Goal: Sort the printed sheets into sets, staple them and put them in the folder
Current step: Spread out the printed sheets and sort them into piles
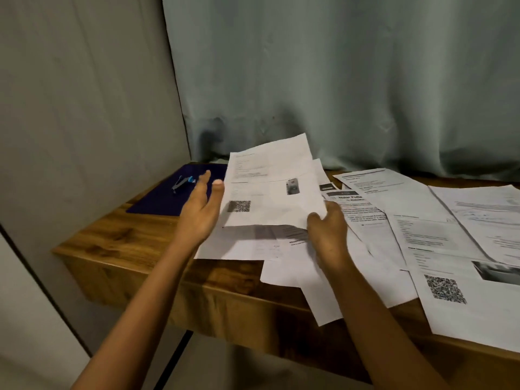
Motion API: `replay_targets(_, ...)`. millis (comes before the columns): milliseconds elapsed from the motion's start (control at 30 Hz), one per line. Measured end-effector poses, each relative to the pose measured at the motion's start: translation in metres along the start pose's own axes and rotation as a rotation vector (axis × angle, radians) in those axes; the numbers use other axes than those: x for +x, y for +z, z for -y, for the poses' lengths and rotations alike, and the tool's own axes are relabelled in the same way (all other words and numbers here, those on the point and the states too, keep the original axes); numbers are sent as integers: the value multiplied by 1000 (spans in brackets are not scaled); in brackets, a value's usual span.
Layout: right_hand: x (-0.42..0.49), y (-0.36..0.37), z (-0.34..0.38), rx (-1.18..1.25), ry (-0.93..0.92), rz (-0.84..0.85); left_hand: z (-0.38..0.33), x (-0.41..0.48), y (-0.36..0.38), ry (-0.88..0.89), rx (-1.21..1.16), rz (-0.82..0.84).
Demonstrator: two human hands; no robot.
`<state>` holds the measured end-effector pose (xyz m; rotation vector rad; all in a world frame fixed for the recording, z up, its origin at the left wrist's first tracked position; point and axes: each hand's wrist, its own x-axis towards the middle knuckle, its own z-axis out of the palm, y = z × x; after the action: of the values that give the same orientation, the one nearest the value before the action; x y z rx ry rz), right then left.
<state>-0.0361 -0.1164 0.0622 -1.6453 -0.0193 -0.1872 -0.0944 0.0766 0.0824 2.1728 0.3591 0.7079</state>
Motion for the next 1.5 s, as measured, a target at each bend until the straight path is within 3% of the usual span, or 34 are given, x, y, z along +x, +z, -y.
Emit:
replay_targets(100,-22,35,3,-11,-25,114,12,1,-26,151,163,-111)
replay_targets(200,-40,72,7,-73,-11,216,32,1,-41,202,333,-86)
replay_targets(433,-59,132,1,-167,43,384,80,11,-29,59,338,143)
replay_targets(567,-58,141,0,-269,-3,475,117,27,-32,-90,574,368)
replay_targets(667,-55,133,0,-361,-105,497,129,26,-34,-152,719,436)
replay_targets(867,-49,109,-22,-670,-351,509,140,10,-46,-177,778,427)
replay_targets(1067,-39,111,-34,-829,-401,659,149,-2,-58,-141,843,377)
replay_targets(1233,-36,121,-30,-828,-414,671,156,-3,-70,-170,861,336)
replay_targets(1400,-16,139,-7,-839,-410,653,147,12,-59,-116,718,215)
replay_targets(1500,-1,145,2,-913,-343,693,143,20,-47,-111,686,254)
